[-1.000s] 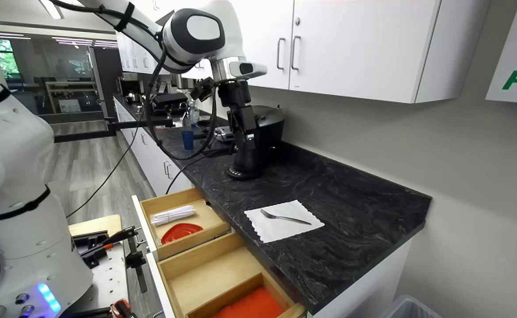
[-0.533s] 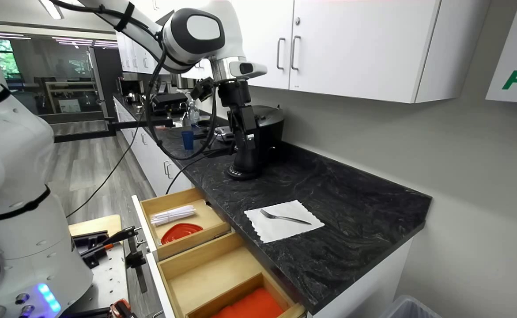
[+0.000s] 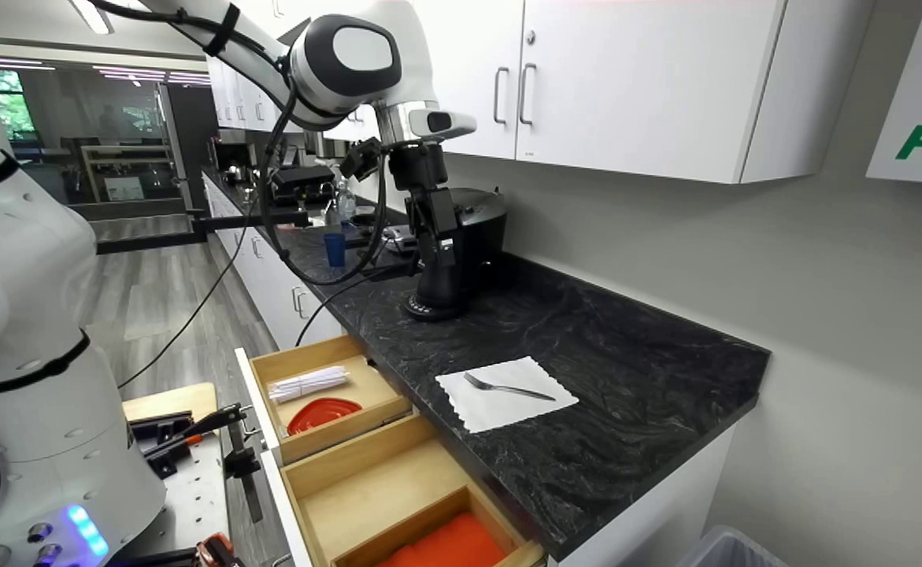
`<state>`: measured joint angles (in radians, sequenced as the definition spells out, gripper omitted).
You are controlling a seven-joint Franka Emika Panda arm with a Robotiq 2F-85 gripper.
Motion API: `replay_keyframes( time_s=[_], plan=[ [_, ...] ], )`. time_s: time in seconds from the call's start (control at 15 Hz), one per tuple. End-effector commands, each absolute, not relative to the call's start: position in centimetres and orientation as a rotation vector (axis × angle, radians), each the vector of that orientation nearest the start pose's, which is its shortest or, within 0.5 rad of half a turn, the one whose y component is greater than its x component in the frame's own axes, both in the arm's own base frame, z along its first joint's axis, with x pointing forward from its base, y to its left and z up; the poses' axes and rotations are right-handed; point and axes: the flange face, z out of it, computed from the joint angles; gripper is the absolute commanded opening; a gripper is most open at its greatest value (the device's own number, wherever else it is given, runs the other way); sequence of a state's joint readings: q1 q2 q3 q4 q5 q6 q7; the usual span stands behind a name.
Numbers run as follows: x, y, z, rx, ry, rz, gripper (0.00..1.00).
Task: Remove the fork from the counter and place it inside the open drawer on the right
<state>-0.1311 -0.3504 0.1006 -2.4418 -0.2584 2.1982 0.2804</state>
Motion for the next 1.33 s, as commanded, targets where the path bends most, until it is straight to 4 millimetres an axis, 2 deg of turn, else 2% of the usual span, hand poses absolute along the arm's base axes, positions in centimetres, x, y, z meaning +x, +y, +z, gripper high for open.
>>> replay_keyframes(
  time_s=[0.0, 0.53, 0.73, 0.8, 1.07, 1.27],
  plan=[
    [44.2, -2.1, 44.3, -3.358, 0.292, -0.222, 1.00],
    [44.2, -2.1, 44.3, -3.358, 0.292, -0.222, 1.00],
    [45.3, -2.1, 42.6, -3.376, 0.303, -0.261, 1.00],
    [44.9, -2.6, 43.2, -3.376, 0.310, -0.286, 1.00],
    [45.9, -3.3, 42.3, -3.337, 0.359, -0.267, 1.00],
    [46.7, -3.1, 40.4, -3.306, 0.391, -0.234, 1.00]
  ],
)
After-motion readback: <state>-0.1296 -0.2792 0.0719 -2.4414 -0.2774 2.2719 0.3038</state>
